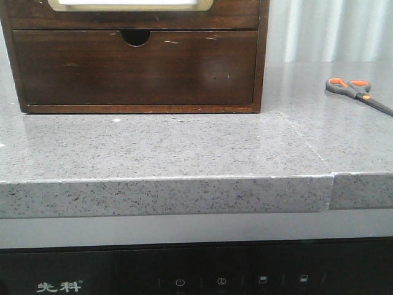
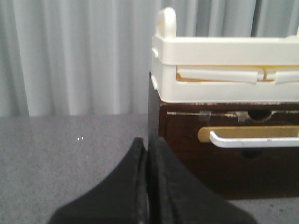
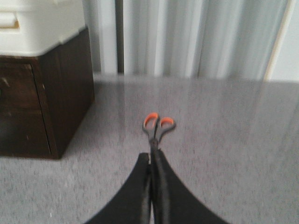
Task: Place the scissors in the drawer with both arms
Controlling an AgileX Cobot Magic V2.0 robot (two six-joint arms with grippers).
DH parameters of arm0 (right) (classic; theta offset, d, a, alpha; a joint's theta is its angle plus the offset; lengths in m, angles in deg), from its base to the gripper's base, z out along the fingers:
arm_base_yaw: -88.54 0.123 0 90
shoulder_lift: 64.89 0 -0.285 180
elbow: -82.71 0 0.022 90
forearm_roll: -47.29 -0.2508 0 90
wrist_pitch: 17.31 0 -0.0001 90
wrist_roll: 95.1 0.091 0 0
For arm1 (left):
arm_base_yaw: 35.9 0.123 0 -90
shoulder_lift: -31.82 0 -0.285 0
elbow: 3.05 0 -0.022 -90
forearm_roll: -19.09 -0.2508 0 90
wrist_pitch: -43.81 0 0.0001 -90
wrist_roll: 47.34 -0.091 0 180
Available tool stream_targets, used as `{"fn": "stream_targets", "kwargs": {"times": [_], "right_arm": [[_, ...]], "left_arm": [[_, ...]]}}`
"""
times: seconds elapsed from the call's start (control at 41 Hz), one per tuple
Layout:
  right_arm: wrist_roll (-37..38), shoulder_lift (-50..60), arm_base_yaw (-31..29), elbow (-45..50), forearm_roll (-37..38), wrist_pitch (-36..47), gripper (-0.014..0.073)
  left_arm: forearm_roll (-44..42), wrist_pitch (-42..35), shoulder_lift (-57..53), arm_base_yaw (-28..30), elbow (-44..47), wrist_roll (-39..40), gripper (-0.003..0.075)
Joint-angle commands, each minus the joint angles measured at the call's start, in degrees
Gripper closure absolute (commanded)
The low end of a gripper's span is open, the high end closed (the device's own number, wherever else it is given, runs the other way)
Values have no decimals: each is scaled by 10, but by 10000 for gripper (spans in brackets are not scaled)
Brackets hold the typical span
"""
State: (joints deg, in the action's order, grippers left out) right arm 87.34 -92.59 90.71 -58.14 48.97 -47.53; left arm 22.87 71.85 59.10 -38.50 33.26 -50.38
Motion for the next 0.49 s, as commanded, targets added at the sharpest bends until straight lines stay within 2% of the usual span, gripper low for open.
{"fn": "stream_targets", "kwargs": {"times": [0.0, 0.22, 0.463], "right_arm": [[-7, -45, 0, -23, 12, 2, 661], [-7, -113, 0, -19, 30, -32, 661], [-7, -161, 0, -19, 54, -34, 658]], "left_arm": [[6, 6, 36, 1, -19, 5, 741], [7, 48, 87, 1, -5, 5, 741], [8, 51, 118, 1, 11, 5, 741]]}}
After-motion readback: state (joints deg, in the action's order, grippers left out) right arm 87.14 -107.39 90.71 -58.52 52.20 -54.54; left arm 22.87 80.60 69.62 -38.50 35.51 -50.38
